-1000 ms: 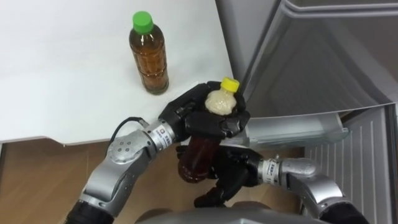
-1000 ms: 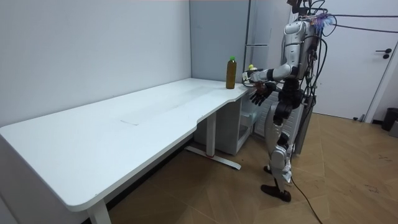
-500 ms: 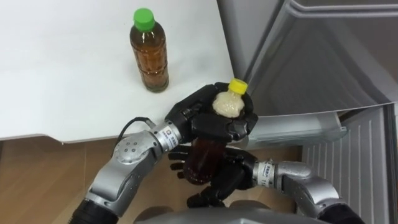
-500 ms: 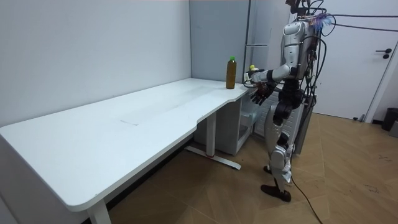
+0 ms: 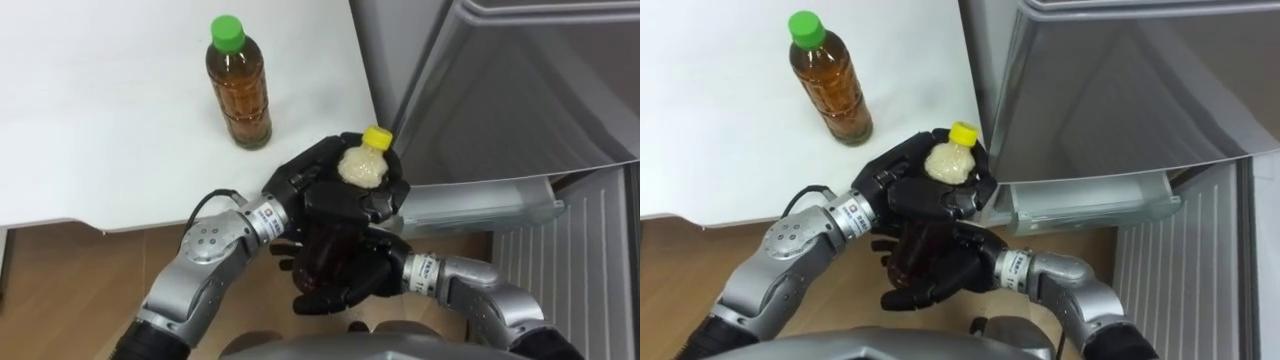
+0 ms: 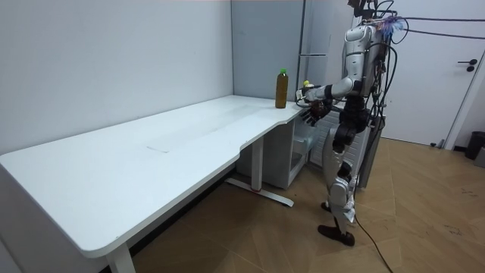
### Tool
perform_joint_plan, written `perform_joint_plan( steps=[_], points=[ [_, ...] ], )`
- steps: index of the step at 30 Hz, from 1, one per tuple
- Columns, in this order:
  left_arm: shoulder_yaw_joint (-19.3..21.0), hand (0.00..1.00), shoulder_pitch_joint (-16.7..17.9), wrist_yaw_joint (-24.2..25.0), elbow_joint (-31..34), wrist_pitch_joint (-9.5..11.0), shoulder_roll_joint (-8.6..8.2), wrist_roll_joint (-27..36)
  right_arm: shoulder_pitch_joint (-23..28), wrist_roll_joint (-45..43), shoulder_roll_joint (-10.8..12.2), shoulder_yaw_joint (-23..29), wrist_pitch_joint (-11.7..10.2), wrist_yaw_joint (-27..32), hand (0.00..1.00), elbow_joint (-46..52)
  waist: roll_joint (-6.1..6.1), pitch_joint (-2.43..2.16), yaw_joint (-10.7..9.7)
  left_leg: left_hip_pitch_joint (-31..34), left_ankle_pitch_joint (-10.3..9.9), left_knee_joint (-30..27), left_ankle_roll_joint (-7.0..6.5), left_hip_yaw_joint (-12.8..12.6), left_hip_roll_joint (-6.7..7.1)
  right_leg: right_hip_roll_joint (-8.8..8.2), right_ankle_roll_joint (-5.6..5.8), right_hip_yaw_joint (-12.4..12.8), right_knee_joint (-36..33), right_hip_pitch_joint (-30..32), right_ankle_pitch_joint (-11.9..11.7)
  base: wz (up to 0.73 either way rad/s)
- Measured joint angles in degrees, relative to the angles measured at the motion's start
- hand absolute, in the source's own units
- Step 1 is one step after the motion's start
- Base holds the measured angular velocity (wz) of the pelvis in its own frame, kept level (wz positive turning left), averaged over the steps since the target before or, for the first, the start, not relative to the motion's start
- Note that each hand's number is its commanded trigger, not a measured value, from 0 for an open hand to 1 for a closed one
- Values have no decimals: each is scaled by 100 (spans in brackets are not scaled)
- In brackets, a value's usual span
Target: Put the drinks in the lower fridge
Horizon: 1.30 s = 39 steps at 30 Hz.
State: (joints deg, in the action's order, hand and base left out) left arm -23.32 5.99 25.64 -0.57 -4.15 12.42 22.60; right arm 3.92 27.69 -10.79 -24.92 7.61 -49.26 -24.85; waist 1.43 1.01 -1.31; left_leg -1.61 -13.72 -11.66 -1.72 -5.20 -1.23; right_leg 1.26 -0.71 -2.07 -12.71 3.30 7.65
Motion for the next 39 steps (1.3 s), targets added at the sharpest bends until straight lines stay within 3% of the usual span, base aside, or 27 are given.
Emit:
perform_joint_plan(
  steps=[1, 11, 19, 20, 21, 22, 26, 39],
  points=[
    [2, 100, 0, 0, -2, 0, 0, 29, 0, 32, -1, 2, 2, 8, 100, 8, 0, 0, 0, -1, 0, 0, 0, -4, 0, -1, 0, 0, 0, 0, 0, 0],
    [-48, 100, -1, 45, -231, 50, 9, 44, 2, 211, -26, 7, 71, 167, 100, 18, -58, -35, 1, -5, 1, 1, -2, -20, 7, -12, 0, 5, 0, 7, 0, 0],
    [42, 100, 5, -31, -346, 44, -56, 296, 9, 201, -43, -29, 73, 234, 100, 57, -86, -32, 4, 1, 1, 0, -1, -24, 3, -6, -1, 8, 4, 10, -1, 0],
    [41, 67, 5, -33, -347, 44, -56, 307, 9, 202, -42, -29, 74, 234, 100, 58, -90, -33, 5, 0, 1, 0, -1, -24, 2, -5, -2, 7, 3, 10, -1, 0],
    [41, 51, 5, -36, -347, 44, -56, 308, 10, 202, -43, -29, 74, 235, 100, 57, -97, -34, 4, -6, 1, 0, -1, -23, 2, -6, -2, 6, 4, 10, -1, 0],
    [50, 0, 5, -37, -347, 44, -56, 312, 12, 202, -42, -27, 74, 235, 100, 57, -99, -34, 4, -9, 1, 0, -1, -23, 3, -6, -2, 7, 4, 10, -1, 0],
    [68, 0, -15, -49, -341, 47, -64, 420, 12, 328, -37, -32, 58, 230, 100, 76, -127, -52, -1, -27, 1, -1, -2, -25, 4, -8, -2, 9, 4, 8, -2, 0],
    [206, 0, -160, -49, -1, 47, -79, 480, 11, 871, -39, 11, -87, 85, 100, 123, -124, -47, -9, -63, 0, 5, 0, -9, -1, -5, -2, 13, 5, -27, -1, 0]
  ],
)
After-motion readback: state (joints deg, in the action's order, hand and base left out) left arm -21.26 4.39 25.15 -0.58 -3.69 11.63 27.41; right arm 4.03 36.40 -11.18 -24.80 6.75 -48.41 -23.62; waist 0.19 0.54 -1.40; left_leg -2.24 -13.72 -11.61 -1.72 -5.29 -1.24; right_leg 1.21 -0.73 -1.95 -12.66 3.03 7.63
